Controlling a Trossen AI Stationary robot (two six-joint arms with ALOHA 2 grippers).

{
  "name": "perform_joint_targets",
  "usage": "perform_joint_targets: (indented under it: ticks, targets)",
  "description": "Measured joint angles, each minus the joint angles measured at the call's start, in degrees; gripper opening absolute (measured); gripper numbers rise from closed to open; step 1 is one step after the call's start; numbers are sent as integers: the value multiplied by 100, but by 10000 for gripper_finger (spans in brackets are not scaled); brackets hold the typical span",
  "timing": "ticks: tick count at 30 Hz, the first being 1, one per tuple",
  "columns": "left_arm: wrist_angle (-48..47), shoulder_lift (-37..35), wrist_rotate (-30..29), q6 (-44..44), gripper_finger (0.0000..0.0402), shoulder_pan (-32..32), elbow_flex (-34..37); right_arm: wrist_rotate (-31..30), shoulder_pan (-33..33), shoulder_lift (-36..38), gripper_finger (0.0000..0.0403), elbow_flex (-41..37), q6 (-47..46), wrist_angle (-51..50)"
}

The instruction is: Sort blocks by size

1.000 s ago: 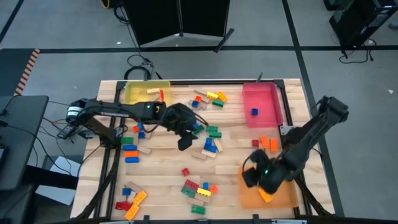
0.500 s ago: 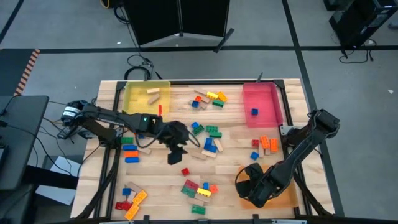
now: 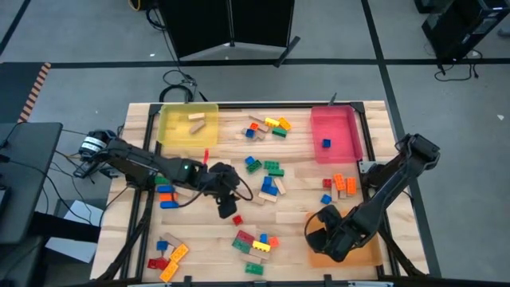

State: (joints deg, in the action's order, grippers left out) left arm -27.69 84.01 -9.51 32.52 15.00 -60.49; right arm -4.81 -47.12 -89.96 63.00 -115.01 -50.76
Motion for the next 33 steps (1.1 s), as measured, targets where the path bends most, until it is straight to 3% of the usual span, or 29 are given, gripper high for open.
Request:
perform_joint_targets:
  ticks: [4, 7, 12, 19, 26, 33]
  targets:
    - [408, 0, -378, -304, 198, 280, 0, -24, -231, 374, 149, 0, 10, -301]
    - [874, 0, -804, -924, 198, 637, -2, -398, -533, 616, 149, 0, -24, -490]
    - [1238, 0, -1410, -1113, 198, 1239, -2, -733, -987, 854, 148, 0, -349, -913]
    - [1075, 44, -1468, -1288, 198, 1760, -2, -752, -1147, 865, 148, -1, -308, -1313]
    - [751, 76, -1461, -1633, 198, 1800, -2, -757, -1127, 865, 148, -2, -211, -1444]
    - [551, 76, -1440, -2580, 198, 1687, -2, -920, -1124, 862, 148, -2, -401, -1445]
